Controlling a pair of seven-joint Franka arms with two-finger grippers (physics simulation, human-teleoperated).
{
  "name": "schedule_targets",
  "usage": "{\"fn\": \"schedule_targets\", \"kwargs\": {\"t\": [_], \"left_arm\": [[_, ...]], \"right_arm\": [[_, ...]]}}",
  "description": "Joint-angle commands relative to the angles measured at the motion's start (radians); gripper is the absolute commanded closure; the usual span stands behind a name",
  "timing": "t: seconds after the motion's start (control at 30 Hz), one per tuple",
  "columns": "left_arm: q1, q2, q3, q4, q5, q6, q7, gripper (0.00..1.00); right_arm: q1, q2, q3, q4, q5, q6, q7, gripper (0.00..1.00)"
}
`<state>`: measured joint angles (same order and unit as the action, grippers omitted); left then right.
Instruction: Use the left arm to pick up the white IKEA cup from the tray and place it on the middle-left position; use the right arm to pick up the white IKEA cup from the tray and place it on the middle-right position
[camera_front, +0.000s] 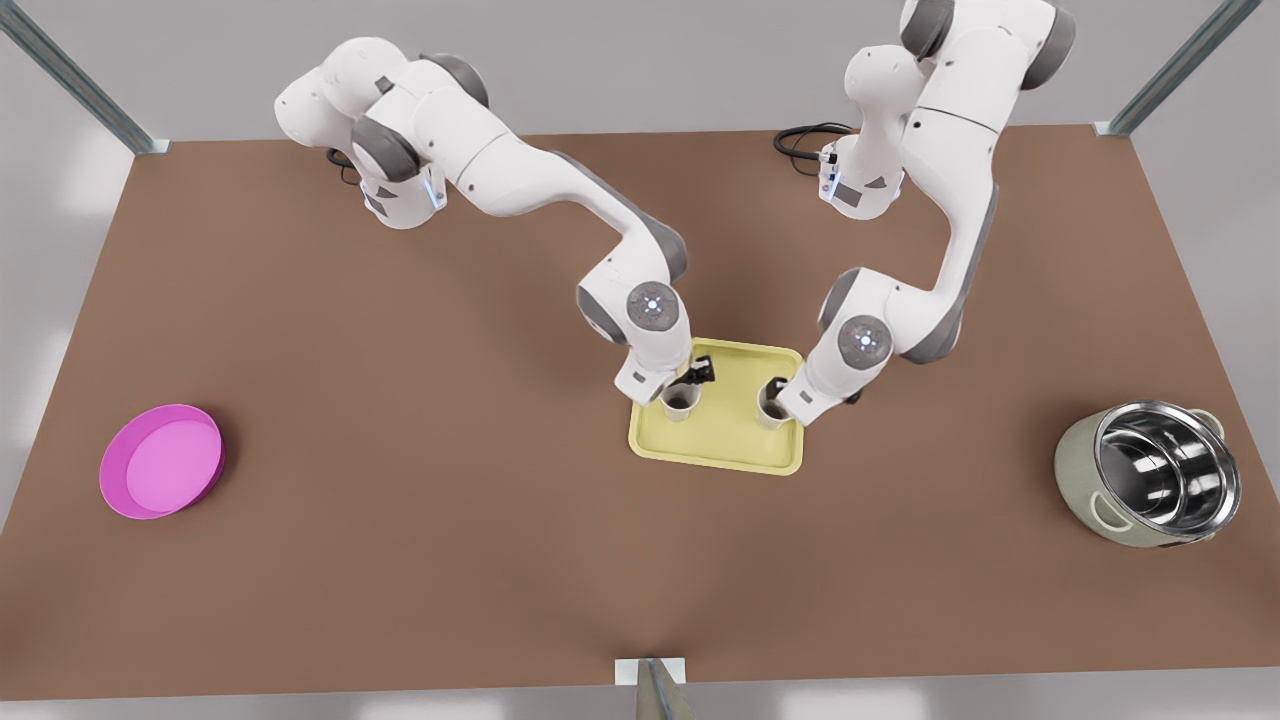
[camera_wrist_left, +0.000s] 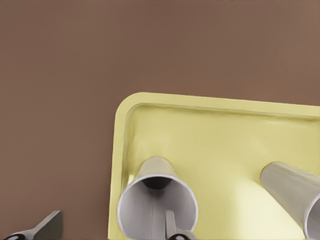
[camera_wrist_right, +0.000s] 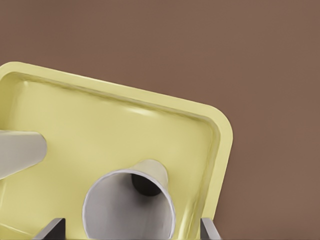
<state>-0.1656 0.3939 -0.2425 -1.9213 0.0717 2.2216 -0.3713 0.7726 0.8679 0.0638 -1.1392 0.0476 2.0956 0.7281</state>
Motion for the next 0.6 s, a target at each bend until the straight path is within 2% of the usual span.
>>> {"fn": "schedule_targets", "kwargs": {"t": [0.0,0.27,0.57], "left_arm": [[0.000,0.020,0.000,-0.001,0.003,0.112,-0.136,0.00],[0.008,0.005,0.002,-0.065,0.007,0.141,-0.135,0.00],[0.006,0.065,0.002,-0.071,0.007,0.207,-0.136,0.02]], "right_arm": [[-0.003,0.011,-0.002,-0.005,-0.005,0.078,0.317,0.00],[-0.029,-0.023,0.024,-0.093,-0.029,0.077,0.287,0.00],[-0.032,0.000,0.024,-0.120,-0.026,0.077,0.237,0.01]]}}
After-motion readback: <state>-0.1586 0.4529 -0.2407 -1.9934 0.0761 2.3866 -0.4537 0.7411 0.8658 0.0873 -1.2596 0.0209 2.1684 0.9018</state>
